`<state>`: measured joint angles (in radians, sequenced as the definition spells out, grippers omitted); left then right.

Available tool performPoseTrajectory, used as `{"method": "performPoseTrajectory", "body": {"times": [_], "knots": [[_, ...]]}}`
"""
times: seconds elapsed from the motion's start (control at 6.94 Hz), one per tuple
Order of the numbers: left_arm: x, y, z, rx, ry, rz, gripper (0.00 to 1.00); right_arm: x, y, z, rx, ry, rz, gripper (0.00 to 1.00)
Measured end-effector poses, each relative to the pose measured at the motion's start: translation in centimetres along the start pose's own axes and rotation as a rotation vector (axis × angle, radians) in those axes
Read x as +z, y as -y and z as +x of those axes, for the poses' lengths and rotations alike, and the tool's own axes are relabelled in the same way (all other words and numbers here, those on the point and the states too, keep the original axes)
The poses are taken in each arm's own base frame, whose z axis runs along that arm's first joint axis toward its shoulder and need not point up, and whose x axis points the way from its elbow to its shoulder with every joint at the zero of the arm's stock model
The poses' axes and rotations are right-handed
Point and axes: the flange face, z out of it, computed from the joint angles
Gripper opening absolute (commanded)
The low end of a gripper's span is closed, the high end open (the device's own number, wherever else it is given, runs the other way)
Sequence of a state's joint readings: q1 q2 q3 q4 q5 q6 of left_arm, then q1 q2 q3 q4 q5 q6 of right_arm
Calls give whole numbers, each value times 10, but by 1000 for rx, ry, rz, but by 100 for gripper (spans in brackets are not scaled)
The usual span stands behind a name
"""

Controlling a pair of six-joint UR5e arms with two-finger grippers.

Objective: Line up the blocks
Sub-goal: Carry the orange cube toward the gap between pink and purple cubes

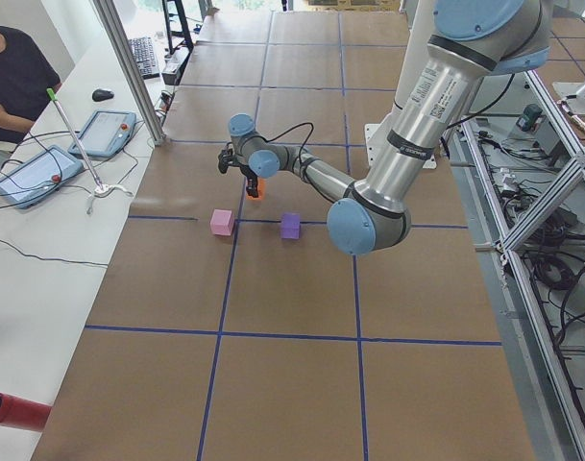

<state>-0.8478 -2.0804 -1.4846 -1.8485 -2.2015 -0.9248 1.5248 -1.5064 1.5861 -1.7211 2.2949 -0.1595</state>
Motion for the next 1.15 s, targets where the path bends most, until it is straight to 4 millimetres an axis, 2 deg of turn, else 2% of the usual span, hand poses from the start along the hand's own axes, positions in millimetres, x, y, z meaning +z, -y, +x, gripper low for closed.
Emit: {"method": "performPoseTrajectory", "body": {"times": [0.29,0.43,0.58,0.72,1.15], "knots": [[-49,7,-40,29,33,34,23,0,0,0,0,0,0,100],[-65,4,-64,35,47,48,23,0,0,0,0,0,0,100],[-69,-5,-87,29,62,47,24,0,0,0,0,0,0,100],[-63,-10,-107,30,79,33,23,0,0,0,0,0,0,100],[-34,-10,-135,43,114,-20,24,0,0,0,0,0,0,100]]}}
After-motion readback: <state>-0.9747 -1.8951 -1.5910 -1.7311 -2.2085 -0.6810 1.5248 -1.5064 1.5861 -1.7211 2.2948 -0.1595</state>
